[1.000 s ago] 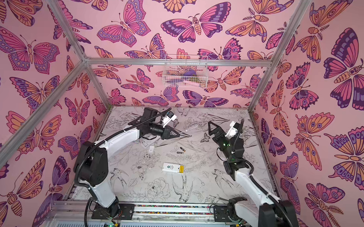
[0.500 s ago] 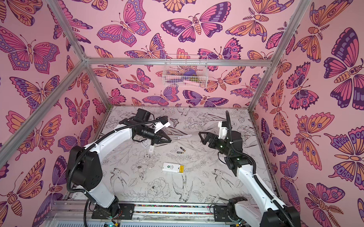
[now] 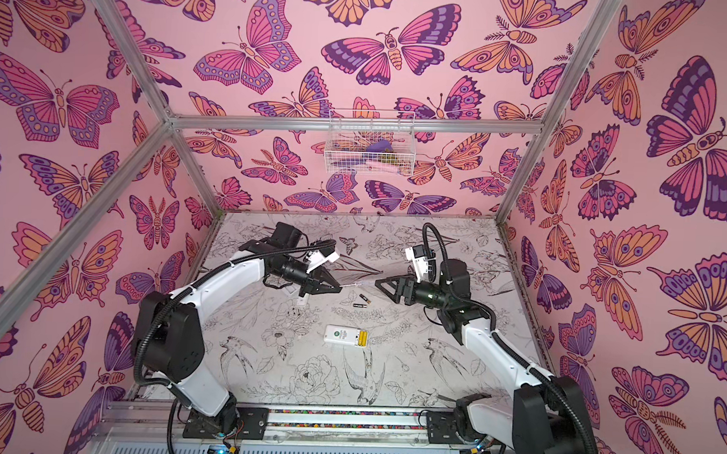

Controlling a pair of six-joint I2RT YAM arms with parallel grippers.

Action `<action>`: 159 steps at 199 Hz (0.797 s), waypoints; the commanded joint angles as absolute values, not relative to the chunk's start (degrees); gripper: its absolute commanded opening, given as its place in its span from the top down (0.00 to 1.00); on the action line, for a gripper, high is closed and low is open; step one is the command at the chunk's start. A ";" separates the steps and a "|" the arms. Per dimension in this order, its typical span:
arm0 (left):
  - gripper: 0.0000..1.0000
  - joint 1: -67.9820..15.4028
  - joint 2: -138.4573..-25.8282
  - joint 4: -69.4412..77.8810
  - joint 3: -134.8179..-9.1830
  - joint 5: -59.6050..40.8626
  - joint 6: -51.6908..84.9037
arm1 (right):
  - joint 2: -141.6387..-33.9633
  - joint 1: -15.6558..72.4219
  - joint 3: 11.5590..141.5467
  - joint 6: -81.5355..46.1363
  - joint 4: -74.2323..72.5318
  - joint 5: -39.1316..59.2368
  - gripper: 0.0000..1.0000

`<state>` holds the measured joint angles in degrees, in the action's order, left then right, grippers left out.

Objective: Unload the batteries from the remote control

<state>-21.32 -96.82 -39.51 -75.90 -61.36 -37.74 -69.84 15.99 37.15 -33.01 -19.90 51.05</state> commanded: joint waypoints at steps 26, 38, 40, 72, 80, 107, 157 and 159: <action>1.00 -21.62 -95.22 -42.53 -75.41 -64.00 -42.02 | -73.41 18.29 39.11 -33.23 -26.55 56.95 0.31; 1.00 -21.84 -95.19 -42.68 -75.30 -64.07 -42.60 | -74.39 18.98 39.25 -33.53 -27.91 57.77 0.35; 1.00 -21.92 -95.19 -42.64 -75.25 -64.07 -42.66 | -74.54 19.09 39.28 -33.67 -28.23 57.86 0.36; 1.00 -22.16 -95.28 -43.20 -75.67 -64.36 -42.89 | -76.95 20.28 39.37 -37.47 -33.57 58.78 0.47; 1.00 -22.22 -95.37 -43.22 -75.67 -64.50 -43.10 | -77.41 20.78 39.61 -37.51 -33.85 59.04 0.49; 1.00 -22.86 -95.48 -43.33 -76.17 -63.72 -43.32 | -79.38 21.44 40.51 -37.69 -34.02 59.49 0.59; 1.00 -23.20 -95.71 -43.44 -76.44 -63.37 -43.17 | -82.19 23.54 41.09 -38.62 -36.94 59.86 0.60; 1.00 -23.20 -95.71 -43.49 -76.46 -63.37 -43.09 | -82.31 23.64 41.06 -38.66 -37.05 59.85 0.60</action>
